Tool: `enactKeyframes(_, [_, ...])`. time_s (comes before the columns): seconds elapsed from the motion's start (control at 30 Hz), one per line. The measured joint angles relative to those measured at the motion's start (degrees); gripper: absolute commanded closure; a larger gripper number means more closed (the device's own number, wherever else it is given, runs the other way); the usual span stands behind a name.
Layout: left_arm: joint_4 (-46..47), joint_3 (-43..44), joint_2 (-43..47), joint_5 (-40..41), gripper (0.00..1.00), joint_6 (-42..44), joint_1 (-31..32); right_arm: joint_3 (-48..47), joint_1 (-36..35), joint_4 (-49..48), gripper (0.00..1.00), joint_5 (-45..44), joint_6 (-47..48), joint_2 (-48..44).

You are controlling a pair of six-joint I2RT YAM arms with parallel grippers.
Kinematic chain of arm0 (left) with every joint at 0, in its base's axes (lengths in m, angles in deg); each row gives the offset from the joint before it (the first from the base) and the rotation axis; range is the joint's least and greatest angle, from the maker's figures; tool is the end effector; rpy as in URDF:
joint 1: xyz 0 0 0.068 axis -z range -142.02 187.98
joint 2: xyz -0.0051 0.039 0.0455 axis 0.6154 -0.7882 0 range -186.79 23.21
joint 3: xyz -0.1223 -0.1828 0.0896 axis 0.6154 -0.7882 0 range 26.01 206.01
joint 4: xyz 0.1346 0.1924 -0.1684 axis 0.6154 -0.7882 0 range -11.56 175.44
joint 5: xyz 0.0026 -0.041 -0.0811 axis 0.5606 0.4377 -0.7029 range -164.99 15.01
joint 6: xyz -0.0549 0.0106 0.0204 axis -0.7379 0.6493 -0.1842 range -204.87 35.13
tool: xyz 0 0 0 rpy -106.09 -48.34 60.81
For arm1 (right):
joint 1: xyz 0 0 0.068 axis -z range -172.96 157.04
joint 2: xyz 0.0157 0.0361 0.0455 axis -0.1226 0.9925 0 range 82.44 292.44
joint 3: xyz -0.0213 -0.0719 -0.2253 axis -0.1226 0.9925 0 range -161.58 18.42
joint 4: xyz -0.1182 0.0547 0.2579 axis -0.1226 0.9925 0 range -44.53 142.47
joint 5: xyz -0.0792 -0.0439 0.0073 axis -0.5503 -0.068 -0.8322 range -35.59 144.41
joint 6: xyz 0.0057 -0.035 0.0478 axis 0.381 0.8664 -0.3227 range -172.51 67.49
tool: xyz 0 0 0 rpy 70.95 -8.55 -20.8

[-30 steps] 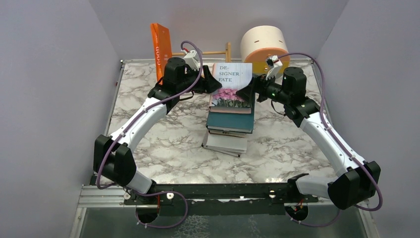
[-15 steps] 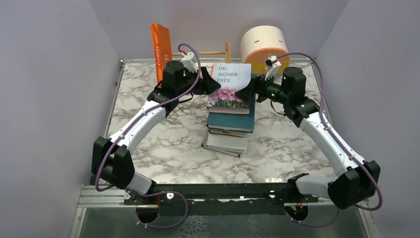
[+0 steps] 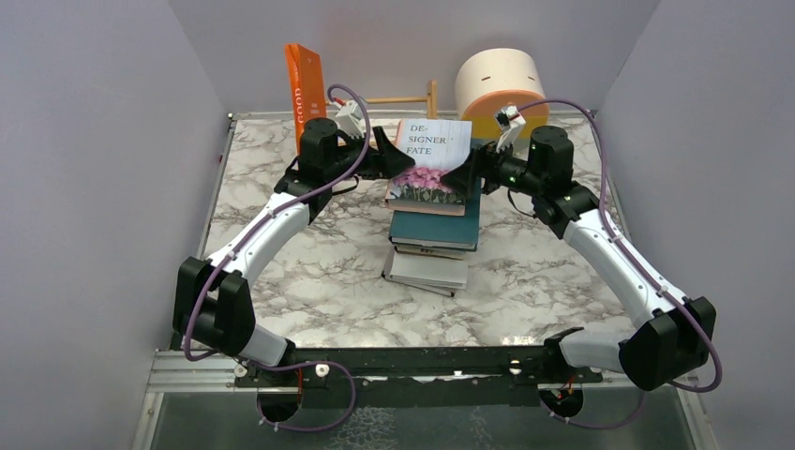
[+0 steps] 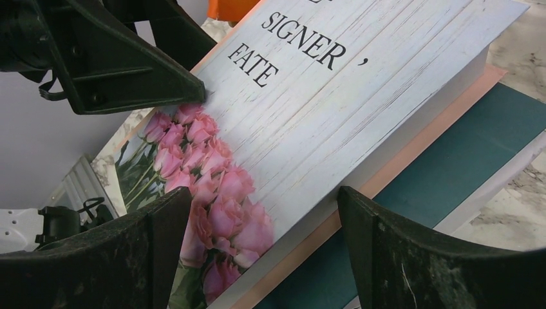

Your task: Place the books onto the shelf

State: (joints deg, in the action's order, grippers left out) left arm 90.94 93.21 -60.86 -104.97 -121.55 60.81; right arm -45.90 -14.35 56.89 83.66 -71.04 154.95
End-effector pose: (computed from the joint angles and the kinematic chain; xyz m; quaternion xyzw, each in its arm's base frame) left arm 0.3472 -0.1699 0.2954 0.0725 0.7617 -0.4774 0.4320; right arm 0.3061 0.1428 0.3130 -0.1653 0.7868 0.3844 0.4537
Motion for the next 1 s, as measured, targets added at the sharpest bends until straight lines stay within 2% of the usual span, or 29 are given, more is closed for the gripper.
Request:
enactKeyframes(0.4, [6.7,-2.1,-1.9,-6.4,0.36,-4.3,-1.9,0.0,0.0,-0.7,0.18,0.0,0.9,0.8])
enactKeyframes(1.0, [10.6,-2.2,-4.3,-12.6,0.37,-9.2,-2.7,-0.4,-0.1,-2.7,0.18,0.1,1.1,2.6])
